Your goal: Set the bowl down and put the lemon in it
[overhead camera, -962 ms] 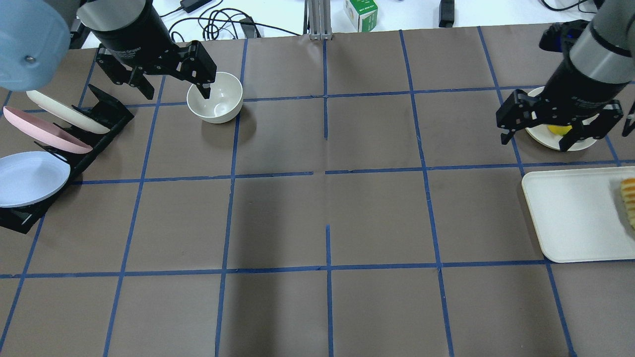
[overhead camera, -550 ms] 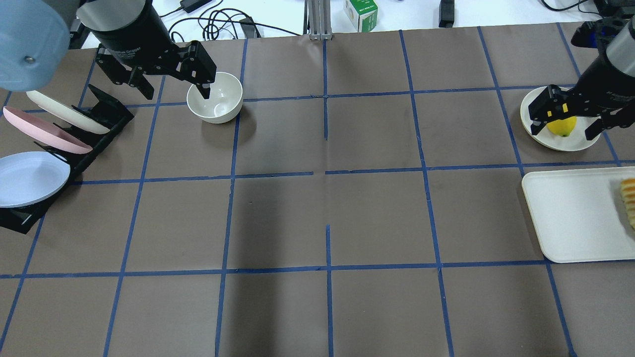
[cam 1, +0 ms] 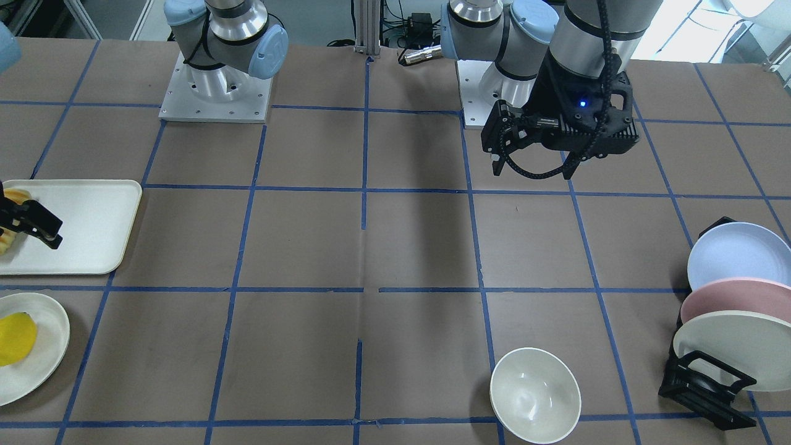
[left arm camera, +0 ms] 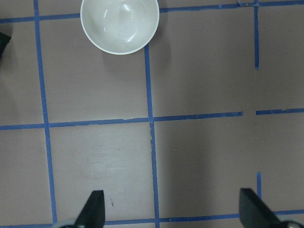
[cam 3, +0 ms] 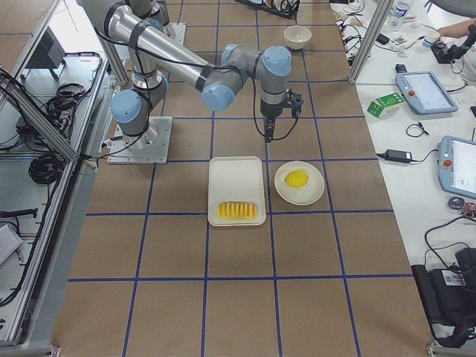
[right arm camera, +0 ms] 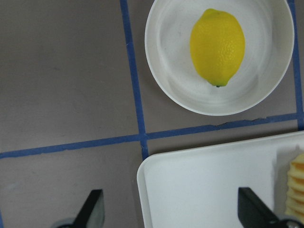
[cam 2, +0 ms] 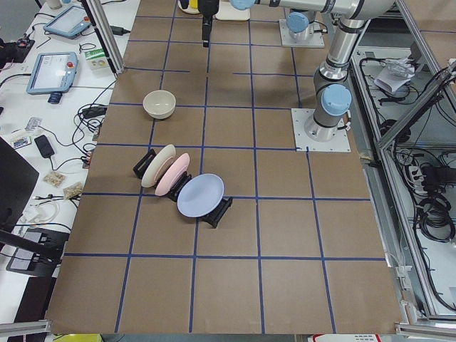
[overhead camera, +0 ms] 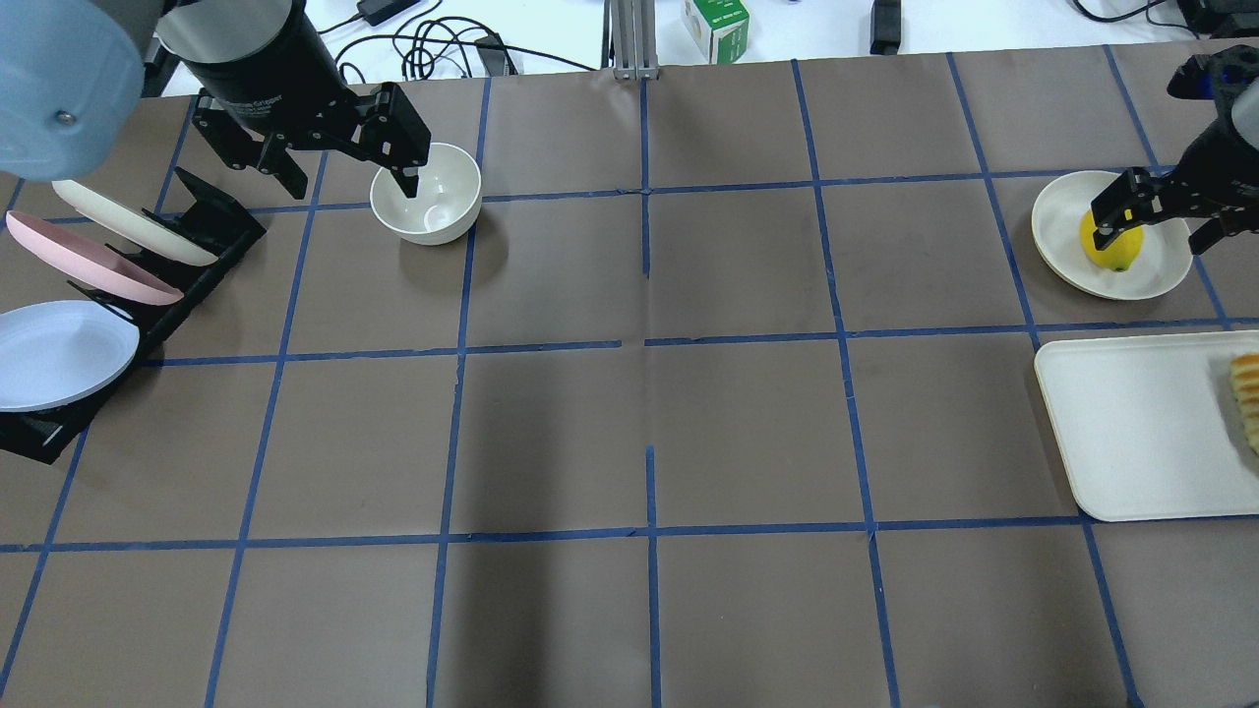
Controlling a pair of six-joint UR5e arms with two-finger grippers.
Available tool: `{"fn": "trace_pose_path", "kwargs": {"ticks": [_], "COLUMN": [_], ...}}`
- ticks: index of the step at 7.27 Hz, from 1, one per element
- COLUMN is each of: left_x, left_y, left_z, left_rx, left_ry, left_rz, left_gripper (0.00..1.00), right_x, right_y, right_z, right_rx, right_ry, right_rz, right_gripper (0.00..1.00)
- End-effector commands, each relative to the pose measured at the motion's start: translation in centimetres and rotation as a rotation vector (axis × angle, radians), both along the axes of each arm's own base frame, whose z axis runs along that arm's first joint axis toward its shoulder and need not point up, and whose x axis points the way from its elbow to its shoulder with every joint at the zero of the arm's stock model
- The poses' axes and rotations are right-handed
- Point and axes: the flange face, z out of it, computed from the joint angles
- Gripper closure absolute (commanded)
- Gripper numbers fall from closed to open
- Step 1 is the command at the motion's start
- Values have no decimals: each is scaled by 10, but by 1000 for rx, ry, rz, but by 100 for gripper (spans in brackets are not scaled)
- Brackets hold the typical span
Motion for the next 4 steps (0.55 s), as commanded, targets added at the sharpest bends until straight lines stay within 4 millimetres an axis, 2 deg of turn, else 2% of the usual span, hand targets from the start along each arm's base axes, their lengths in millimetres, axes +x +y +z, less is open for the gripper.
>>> {"fn": "trace_pose_path", "kwargs": {"ticks": [1,2,3,4], "left_x": [5,10,10,20], "left_y": [-18,-39,-56,-75], "left_z": [-23,-59,-85,-107], "left_rx": [30,66,54,49], "left_ry": [-2,-10,-12,-14], "left_rz": [8,-17,-27,-24], "left_gripper": [0,0,0,0], "right_x": [-36,-44,-51,-57], "right_y": [-26,-40,-52,-62], "right_z": [-31,-39,-54,-69], "right_rx": [-2,3,18,32], "right_ry": [3,2,-9,-15], "right_rz": [-6,-6,-7,-9], "right_gripper": [0,0,0,0]}}
